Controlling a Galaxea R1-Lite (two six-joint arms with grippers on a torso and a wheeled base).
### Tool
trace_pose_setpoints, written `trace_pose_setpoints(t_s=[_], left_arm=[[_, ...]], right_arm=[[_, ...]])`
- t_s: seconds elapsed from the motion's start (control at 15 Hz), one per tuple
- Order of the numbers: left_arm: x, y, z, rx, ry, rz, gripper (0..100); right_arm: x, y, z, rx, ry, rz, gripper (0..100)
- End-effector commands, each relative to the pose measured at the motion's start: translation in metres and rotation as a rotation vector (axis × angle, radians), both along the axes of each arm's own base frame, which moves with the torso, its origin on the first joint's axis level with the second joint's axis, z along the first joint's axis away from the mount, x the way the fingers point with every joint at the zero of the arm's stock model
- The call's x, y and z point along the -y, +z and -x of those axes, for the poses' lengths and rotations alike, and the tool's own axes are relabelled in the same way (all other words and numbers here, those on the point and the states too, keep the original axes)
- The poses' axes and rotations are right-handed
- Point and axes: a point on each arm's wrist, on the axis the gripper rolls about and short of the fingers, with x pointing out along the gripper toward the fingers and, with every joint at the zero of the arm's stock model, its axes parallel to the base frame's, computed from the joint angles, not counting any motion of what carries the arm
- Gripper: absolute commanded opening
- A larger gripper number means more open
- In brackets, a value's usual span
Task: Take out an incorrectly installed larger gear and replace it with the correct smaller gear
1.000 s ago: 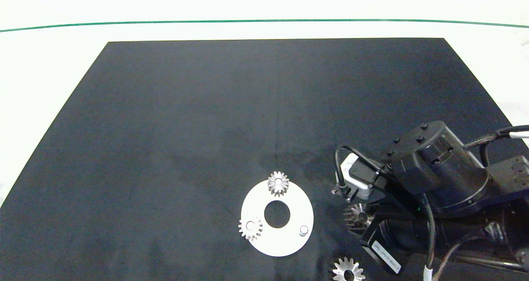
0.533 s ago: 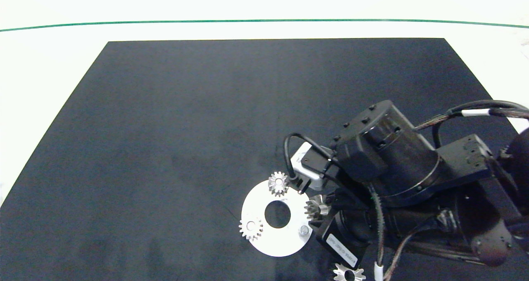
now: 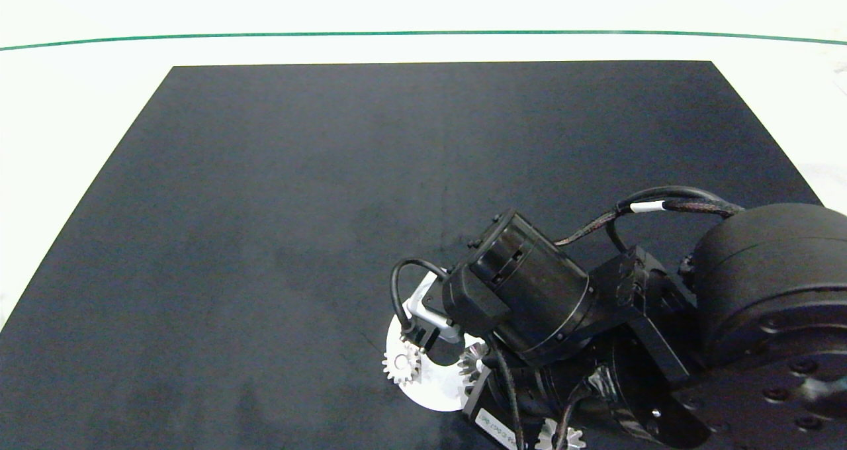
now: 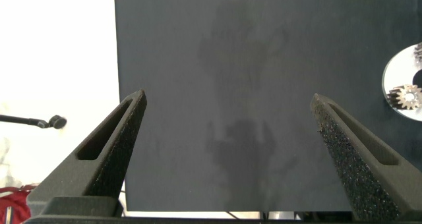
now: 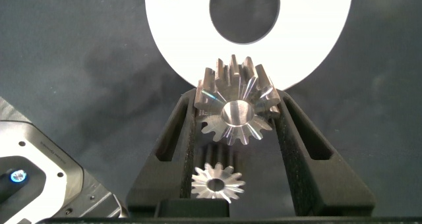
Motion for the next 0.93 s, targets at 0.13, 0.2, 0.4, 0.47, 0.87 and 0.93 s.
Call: trace_pose_setpoints(t_s=[0.13,0.2,0.4,0.47,0.87,0.93], left_arm=[[0.0000,-0.0005,0.0001,-0.006,0.000,-0.002,100],[0.0000,-0.0005,-0.0004,-0.007,0.000,-0.002,100],[0.0000,-0.0004,0.0000,-0.004,0.001,-0.001,100],[0.0000,-0.0005,0.0001,-0.006,0.001,-0.001,100],[0.0000,-0.0002,0.0003,-0.004,0.001,-0.001,100],[0.0000,-0.0002,0.0003,-0.004,0.000,-0.002,100]], right_arm=[[-0.0033,-0.0098,-0.0038,-0.018,-0.014,0.025,25],[-0.0027,-0.0102,-0.0041,-0.019,-0.016,0.027,25],[0.0009,-0.0095,-0.0072,-0.017,-0.031,0.029,25],[0.0022,-0.0091,-0.0081,-0.018,-0.036,0.030,25],[0.0037,-0.0110,-0.0084,-0.029,-0.041,0.048,25],[0.0037,-0.0115,-0.0090,-0.030,-0.042,0.049,25]])
